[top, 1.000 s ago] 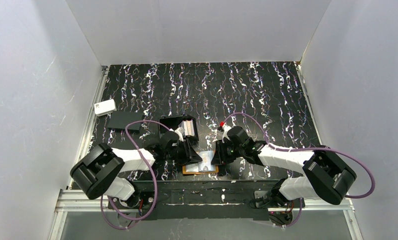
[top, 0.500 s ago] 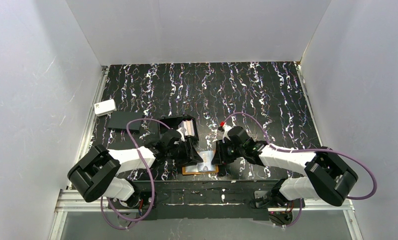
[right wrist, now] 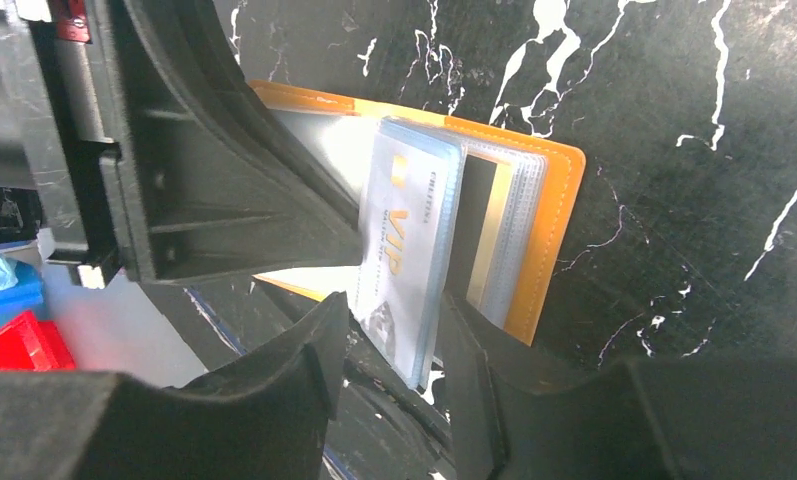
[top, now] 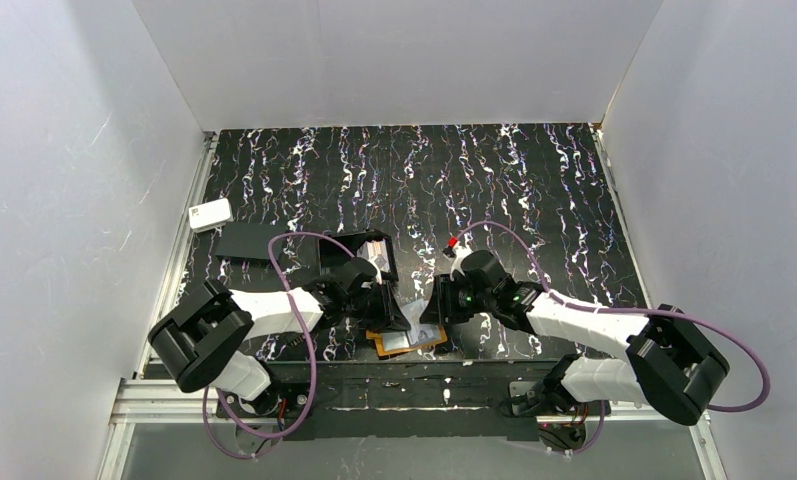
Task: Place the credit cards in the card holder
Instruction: Insert the credit card into the card holder.
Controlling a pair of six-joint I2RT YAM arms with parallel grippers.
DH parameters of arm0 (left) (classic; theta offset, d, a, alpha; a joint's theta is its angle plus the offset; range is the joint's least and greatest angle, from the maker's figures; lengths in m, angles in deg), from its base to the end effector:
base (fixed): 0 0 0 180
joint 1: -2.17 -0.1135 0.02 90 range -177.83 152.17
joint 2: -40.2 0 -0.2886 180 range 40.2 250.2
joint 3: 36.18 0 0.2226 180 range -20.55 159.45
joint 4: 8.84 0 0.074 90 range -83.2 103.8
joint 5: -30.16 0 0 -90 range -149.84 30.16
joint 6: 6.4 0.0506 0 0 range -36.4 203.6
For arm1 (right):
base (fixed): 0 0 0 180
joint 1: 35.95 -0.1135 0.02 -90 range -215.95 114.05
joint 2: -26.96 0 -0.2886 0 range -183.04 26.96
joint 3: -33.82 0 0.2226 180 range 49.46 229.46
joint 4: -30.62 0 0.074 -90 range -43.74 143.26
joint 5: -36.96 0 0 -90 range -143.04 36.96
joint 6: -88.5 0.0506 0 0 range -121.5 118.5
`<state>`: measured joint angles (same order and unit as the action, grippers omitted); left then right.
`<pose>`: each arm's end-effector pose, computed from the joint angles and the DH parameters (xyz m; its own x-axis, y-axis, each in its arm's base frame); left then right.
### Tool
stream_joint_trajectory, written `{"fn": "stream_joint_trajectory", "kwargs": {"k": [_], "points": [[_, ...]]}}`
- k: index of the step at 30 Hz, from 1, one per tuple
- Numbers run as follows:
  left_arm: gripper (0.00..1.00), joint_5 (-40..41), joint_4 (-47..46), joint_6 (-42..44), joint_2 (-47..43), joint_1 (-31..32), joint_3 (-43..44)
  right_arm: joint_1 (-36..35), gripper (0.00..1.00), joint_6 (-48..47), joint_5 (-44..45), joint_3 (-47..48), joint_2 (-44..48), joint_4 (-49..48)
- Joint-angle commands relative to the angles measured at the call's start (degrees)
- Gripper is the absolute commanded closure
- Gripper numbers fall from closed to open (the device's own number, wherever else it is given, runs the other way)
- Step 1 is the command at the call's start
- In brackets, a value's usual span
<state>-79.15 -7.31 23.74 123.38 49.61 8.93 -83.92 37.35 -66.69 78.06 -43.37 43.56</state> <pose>0.1600 -0.1990 0.1852 -0.9667 -0.1540 -0.2046 0.0627 0.6323 -0.7722 0.1374 0.1703 0.2098 -0.8581 -0.0416 -0.5118 -0.3933 0.6941 0.6030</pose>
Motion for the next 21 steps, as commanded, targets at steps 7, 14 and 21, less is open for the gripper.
{"fn": "stream_joint_trajectory", "kwargs": {"k": [7,14,21], "points": [[0.91,1.8,0.5,-0.4,3.6,0.3,-1.6,0.5,0.49,1.2,0.9,0.4,2.1,1.5],[0.97,2.1,1.0,-0.6,5.3,0.3,-2.3,0.6,0.38,-2.1,4.7,2.4,3.8,8.4],[0.99,2.0,1.0,-0.6,6.5,0.3,-2.4,0.6,0.40,-1.8,2.9,3.1,4.9,8.2]]}}
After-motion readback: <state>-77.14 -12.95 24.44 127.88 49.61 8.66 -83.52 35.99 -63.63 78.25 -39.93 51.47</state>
